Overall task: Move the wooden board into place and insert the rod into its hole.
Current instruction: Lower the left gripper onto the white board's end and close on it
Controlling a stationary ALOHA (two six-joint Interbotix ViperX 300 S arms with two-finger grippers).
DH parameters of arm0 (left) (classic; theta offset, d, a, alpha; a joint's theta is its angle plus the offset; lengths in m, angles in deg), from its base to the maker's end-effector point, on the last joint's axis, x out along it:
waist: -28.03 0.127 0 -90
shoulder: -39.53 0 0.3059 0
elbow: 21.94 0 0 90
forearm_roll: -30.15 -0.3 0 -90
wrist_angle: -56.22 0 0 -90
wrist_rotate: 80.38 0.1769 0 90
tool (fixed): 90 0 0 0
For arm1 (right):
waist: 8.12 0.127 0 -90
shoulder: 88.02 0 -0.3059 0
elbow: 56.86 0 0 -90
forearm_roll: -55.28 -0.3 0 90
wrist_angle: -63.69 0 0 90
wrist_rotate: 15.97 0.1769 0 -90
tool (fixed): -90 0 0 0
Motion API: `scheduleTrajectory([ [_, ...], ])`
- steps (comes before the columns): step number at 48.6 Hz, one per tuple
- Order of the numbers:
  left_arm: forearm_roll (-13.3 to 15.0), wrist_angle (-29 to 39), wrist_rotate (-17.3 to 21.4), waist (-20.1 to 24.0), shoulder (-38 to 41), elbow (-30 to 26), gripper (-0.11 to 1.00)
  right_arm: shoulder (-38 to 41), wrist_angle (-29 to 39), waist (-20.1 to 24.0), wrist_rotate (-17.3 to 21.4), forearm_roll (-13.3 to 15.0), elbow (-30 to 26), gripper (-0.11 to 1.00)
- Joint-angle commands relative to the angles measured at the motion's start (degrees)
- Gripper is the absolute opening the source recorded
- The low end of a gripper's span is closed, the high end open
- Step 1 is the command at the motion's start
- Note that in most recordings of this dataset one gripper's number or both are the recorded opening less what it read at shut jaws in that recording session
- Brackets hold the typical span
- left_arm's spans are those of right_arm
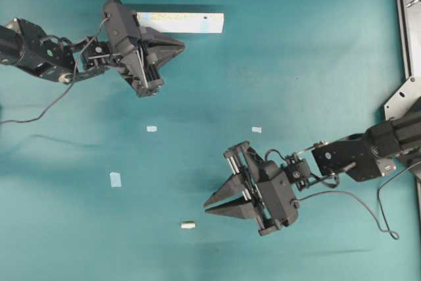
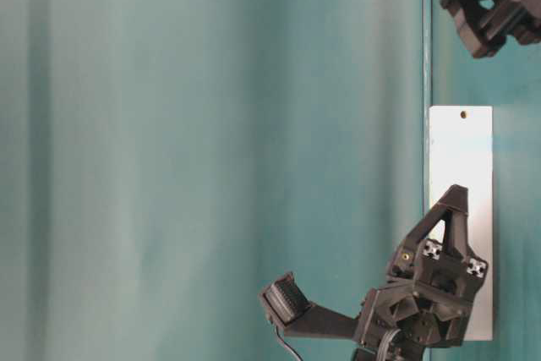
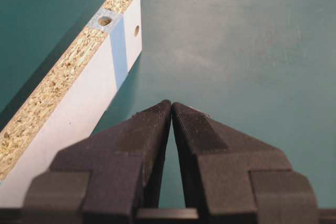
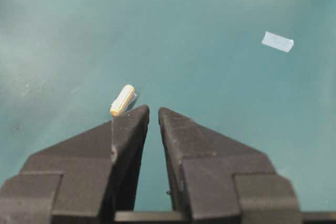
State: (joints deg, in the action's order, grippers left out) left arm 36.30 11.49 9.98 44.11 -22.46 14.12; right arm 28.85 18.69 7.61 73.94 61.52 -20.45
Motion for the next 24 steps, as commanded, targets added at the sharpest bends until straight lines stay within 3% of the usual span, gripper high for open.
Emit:
scheduleTrajectory([
  [1, -2.4, 2.9, 0.0, -1.8, -1.7, -1.8, 0.16, -0.7, 0.0, -0.1, 0.3, 0.0, -1.0, 0.24],
  [3, -2.4, 4.8, 0.1, -1.9, -1.7, -2.5, 0.13, -0.8, 1.1, -0.2, 0.3, 0.0, -1.3, 0.22],
  [7, -2.5, 7.8, 0.2, -2.1, -1.7, -4.0, 0.0, -1.3, 4.4, 0.0, 0.3, 0.0, -2.0, 0.05],
  [10, -2.5, 9.7, 0.2, -2.3, -1.9, -5.2, 0.0, -2.1, 7.1, 0.2, 0.3, 0.0, -2.9, -0.01],
  [20, -2.5, 16.3, 3.3, -2.5, -4.8, -5.9, 0.01, -4.2, 13.7, 0.6, 0.3, 0.0, -4.7, -0.01],
  [24, -2.5, 20.2, 5.7, -2.5, -6.9, -5.7, 0.14, -4.7, 14.8, 0.6, 0.4, 0.0, -4.7, -0.01],
])
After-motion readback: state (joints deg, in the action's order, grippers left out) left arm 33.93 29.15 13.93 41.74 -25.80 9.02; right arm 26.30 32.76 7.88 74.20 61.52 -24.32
